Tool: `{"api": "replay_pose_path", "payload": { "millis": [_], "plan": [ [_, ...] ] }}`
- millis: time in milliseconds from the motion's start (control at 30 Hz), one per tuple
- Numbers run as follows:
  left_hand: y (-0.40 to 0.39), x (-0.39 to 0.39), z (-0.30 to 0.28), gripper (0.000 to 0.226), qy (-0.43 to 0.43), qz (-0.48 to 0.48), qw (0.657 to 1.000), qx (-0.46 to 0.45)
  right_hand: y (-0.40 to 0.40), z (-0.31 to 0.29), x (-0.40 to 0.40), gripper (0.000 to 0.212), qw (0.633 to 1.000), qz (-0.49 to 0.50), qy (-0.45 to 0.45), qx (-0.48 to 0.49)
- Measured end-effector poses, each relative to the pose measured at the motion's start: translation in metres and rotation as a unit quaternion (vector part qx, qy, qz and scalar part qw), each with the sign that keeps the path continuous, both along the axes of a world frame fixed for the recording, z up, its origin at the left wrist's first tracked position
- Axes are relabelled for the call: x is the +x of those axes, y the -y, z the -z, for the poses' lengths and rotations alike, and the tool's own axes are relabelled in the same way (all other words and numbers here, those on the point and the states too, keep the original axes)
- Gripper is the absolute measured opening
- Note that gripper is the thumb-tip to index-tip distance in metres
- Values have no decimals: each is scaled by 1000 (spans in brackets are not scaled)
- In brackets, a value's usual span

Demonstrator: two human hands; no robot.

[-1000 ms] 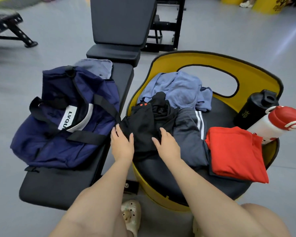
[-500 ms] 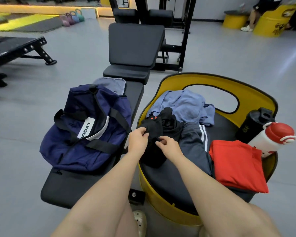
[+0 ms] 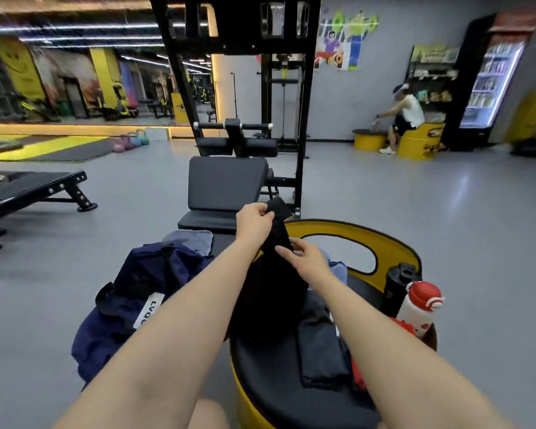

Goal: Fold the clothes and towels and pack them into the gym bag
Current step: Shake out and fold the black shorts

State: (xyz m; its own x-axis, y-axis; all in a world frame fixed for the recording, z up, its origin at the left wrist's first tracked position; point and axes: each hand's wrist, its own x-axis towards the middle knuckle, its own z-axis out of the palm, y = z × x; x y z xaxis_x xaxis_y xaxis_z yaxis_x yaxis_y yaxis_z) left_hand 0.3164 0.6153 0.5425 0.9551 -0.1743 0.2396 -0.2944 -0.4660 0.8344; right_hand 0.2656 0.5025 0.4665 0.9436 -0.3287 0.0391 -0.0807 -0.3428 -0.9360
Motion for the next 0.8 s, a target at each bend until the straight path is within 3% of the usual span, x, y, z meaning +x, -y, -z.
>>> {"api": "replay_pose_path", "payload": {
  "millis": [100, 267, 367, 567, 700, 800],
  "plan": [
    [8, -8, -41, 41, 24, -8, 999, -22, 8, -39, -5, 51, 997, 22, 23, -64],
    [16, -22, -103, 7, 7, 19, 989, -148, 16, -95, -12, 48, 993, 44, 26, -109],
    [14, -34, -138, 31, 1, 31, 979, -203, 19, -120, -20, 43, 992, 46, 38, -113],
    [-3, -59, -195, 21, 26, 28, 966, -257, 29, -171, -42, 10, 979, 84, 57, -174],
    [-13, -66, -213, 34, 46, 22, 957, -286, 27, -210, -54, 21, 976, 103, 100, -163],
    [-17, -68, -213, 39, 53, 49, 962, -263, 24, -234, -60, 16, 975, 119, 129, -137]
  ]
}}
